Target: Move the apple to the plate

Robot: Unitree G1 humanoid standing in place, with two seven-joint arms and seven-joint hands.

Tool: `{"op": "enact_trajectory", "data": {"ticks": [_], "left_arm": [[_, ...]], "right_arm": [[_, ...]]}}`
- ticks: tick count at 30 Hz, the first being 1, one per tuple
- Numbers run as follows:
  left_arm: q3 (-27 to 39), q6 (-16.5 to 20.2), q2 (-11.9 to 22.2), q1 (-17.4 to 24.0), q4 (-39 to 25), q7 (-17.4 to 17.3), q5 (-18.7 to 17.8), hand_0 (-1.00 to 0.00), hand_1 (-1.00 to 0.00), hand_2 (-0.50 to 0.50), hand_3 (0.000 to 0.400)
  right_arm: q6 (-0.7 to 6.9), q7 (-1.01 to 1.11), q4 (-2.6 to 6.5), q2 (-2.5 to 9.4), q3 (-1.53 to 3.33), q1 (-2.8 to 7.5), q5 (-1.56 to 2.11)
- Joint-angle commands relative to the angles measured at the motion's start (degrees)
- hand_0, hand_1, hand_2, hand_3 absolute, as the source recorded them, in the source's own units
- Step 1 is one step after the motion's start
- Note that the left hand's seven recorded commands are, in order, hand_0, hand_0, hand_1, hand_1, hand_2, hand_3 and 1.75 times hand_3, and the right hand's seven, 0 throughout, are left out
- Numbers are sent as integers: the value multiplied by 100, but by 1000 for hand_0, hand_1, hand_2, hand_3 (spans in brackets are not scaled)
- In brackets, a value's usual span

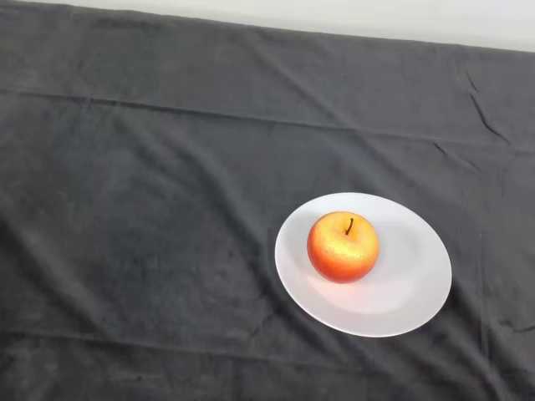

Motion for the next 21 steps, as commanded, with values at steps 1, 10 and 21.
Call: {"op": "enact_trajectory", "data": {"ticks": [1, 10, 21], "left_arm": [[148, 45, -74, -253, -171, -45, 70, 0, 0, 0, 0], [226, 33, -127, -280, -133, -127, 133, 0, 0, 0, 0], [303, 62, -193, -313, -141, -185, 226, 0, 0, 0, 0]], "right_arm": [[137, -4, 296, 730, -54, 704, 25], [137, -3, 295, 730, -53, 704, 26], [137, -3, 295, 730, -52, 705, 27]]}}
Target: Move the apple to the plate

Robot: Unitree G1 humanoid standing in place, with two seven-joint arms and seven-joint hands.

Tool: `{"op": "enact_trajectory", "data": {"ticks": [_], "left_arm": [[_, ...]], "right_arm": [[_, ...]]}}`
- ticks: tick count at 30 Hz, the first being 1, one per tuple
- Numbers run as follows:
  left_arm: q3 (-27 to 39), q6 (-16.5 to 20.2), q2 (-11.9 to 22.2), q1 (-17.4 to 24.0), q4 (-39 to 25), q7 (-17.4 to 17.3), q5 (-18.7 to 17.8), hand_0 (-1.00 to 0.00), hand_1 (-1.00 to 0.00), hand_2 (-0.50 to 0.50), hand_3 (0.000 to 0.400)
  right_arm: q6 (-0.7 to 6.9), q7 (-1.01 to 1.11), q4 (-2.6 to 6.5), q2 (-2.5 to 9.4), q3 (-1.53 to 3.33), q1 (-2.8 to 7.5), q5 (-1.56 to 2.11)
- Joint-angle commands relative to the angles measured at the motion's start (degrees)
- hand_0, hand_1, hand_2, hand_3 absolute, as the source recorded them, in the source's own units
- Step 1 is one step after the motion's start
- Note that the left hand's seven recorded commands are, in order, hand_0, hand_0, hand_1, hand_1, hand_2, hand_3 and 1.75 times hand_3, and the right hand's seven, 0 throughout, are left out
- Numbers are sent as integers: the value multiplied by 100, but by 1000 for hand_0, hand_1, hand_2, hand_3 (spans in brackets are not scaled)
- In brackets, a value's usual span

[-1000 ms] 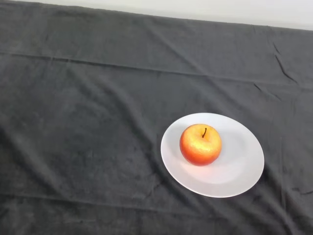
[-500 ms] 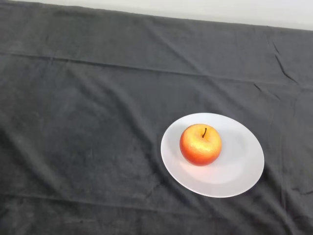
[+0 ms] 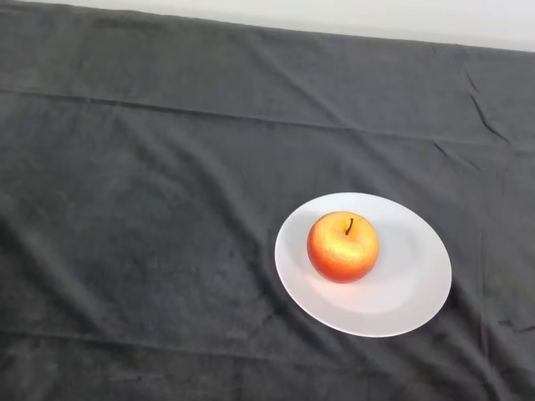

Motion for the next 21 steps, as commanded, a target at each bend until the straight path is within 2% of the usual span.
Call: {"op": "enact_trajectory", "data": {"ticks": [1, 21], "left_arm": [[227, 62, -120, -308, -145, -46, 110, 0, 0, 0, 0], [339, 68, -230, -362, -124, -134, 243, 0, 0, 0, 0]], "right_arm": [[138, -3, 295, 730, -52, 704, 27], [138, -2, 294, 731, -50, 704, 30]]}}
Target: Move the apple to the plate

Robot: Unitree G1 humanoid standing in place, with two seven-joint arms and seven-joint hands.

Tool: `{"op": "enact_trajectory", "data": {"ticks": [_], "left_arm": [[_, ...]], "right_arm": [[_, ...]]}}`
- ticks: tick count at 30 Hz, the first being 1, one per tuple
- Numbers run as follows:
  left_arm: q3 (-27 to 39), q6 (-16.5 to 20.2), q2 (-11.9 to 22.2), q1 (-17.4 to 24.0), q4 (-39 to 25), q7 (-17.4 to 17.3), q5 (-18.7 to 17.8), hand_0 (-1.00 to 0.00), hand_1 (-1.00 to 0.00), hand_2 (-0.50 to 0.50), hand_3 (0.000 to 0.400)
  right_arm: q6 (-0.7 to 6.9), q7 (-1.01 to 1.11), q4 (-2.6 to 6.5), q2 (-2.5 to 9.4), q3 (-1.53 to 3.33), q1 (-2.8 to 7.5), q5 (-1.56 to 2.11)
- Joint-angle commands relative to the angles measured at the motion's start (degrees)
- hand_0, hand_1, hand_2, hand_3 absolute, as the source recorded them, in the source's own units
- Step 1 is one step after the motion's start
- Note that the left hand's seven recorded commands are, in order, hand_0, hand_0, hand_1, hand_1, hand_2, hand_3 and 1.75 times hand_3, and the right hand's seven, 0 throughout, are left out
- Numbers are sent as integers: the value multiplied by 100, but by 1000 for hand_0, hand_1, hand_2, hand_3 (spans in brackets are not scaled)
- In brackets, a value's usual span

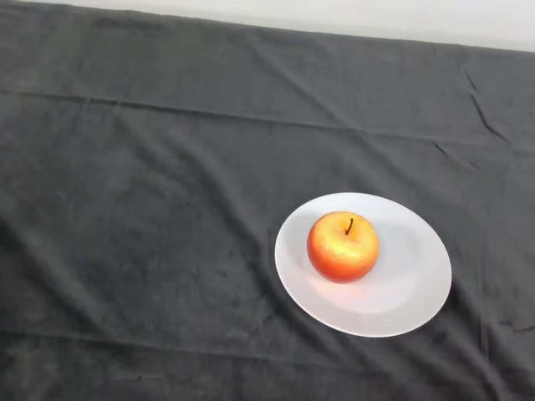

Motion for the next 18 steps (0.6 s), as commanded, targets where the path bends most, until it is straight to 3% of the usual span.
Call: {"op": "enact_trajectory", "data": {"ticks": [1, 18], "left_arm": [[191, 20, -117, -330, -119, -58, 83, 0, 0, 0, 0], [274, -33, -180, -377, -20, -132, 158, 0, 0, 0, 0]], "right_arm": [[138, -2, 294, 730, -50, 704, 31], [138, -2, 294, 730, -48, 704, 32]]}}
